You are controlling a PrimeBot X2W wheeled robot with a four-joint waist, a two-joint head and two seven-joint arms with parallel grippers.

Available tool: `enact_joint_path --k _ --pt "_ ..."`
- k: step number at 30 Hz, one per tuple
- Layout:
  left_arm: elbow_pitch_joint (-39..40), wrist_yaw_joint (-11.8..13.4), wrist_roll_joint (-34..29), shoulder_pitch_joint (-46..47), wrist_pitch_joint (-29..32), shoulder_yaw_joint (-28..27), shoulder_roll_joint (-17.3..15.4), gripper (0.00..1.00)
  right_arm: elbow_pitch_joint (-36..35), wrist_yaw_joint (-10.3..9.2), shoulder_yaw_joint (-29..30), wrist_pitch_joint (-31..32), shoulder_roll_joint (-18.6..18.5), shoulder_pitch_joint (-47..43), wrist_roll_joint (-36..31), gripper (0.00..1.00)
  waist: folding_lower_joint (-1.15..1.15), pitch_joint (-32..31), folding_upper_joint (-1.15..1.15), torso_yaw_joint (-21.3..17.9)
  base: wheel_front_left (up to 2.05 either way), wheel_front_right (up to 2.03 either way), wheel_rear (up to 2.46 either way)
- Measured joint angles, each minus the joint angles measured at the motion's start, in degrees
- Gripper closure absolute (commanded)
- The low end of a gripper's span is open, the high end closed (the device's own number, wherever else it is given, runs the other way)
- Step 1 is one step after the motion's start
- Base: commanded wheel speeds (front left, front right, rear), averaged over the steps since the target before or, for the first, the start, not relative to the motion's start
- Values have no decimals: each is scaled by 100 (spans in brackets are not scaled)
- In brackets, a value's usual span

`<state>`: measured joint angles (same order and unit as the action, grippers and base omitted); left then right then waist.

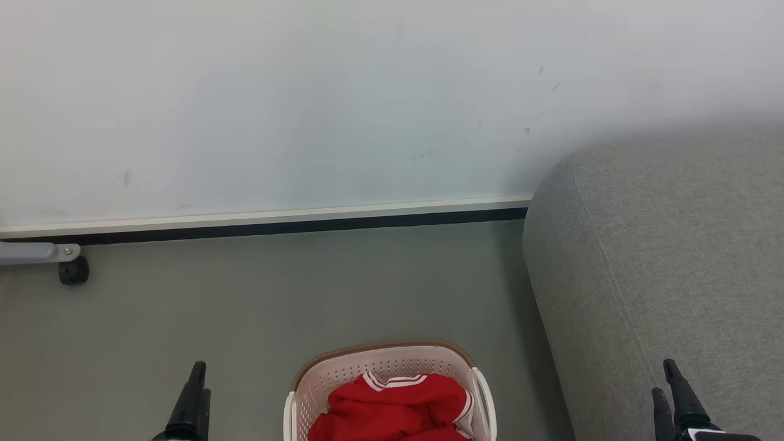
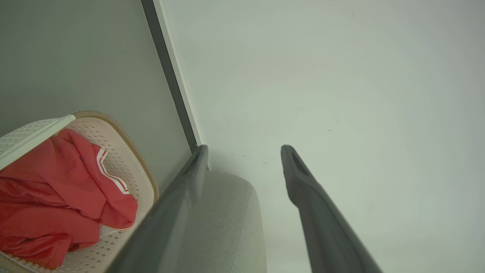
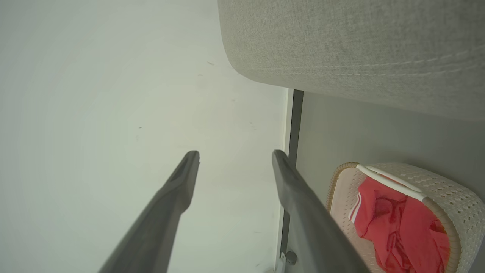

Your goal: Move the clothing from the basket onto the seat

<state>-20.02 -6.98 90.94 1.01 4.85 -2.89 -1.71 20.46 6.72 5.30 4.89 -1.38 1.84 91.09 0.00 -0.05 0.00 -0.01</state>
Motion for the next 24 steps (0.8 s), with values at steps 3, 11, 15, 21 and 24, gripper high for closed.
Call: enact_joint_path --k 3,11,15,21,24 --pt "36 35 -140 0 -49 36 0 0 -29 -16 -19 -56 -1 -1 -56 0 0 -8 0 0 0 0 0" --pt "194 148 -605 2 -226 174 -3 0 -151 -125 -153 -231 -3 -3 -532 0 0 -34 0 0 0 0 0" --pt "267 203 -937 4 -303 247 -7 0 -213 -223 -246 -312 -5 -4 -910 0 0 -48 0 0 0 0 0" --pt "374 309 -1545 18 -427 397 -33 0 -346 -322 -455 -445 -26 -4 -1538 0 0 -64 0 -2 0 0 0" --pt "416 380 -1870 30 -502 490 -82 0 -393 -375 -578 -505 -67 -4 -1846 0 0 -70 0 -5 0 0 0"
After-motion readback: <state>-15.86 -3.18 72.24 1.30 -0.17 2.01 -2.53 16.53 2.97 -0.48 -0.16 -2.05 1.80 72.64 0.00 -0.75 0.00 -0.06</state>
